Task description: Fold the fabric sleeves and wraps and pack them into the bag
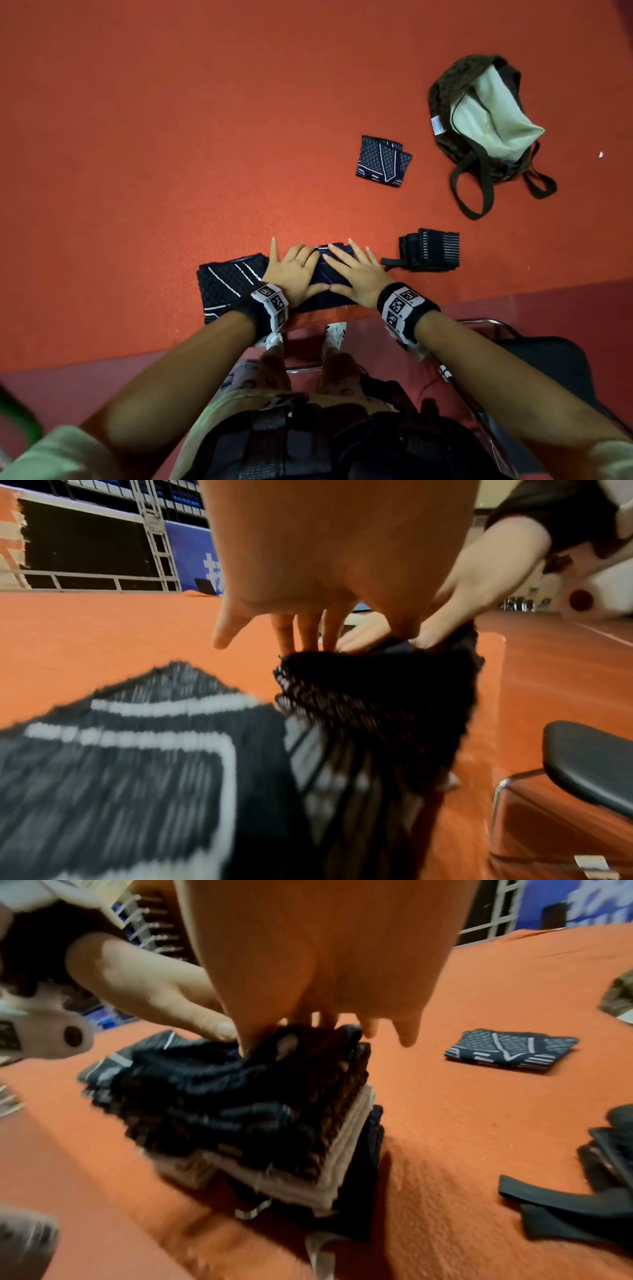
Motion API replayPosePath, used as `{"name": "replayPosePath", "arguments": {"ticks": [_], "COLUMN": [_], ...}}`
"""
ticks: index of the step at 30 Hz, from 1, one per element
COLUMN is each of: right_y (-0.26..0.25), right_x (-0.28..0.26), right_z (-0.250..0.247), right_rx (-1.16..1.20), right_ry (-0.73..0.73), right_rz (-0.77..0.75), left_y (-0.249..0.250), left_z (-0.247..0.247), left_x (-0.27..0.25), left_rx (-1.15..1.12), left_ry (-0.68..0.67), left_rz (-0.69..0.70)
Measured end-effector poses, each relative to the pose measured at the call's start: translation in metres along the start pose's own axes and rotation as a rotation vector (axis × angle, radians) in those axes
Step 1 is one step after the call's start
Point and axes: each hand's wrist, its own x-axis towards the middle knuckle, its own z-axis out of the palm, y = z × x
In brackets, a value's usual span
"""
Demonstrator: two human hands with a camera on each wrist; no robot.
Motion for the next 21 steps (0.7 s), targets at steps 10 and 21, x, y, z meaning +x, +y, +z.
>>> {"name": "replayPosePath", "arguments": {"ticks": [10, 21], "right_y": [0.066, 0.203], "right_x": [0.006, 0.080], "right_z": [-0.074, -0.128], "right_rx": [0.546, 0.728], "right_ry": [0.322, 0.381], "right_rz": [0.414, 0.613], "left_y": [0.007, 0.032], "left_z": [-0.103, -0.127], "left_x": [0.088, 0.249], "left_rx": [-0.221, -0.529], "left_ry": [0.194, 0.131], "left_rz": [-0.014, -0.155]}}
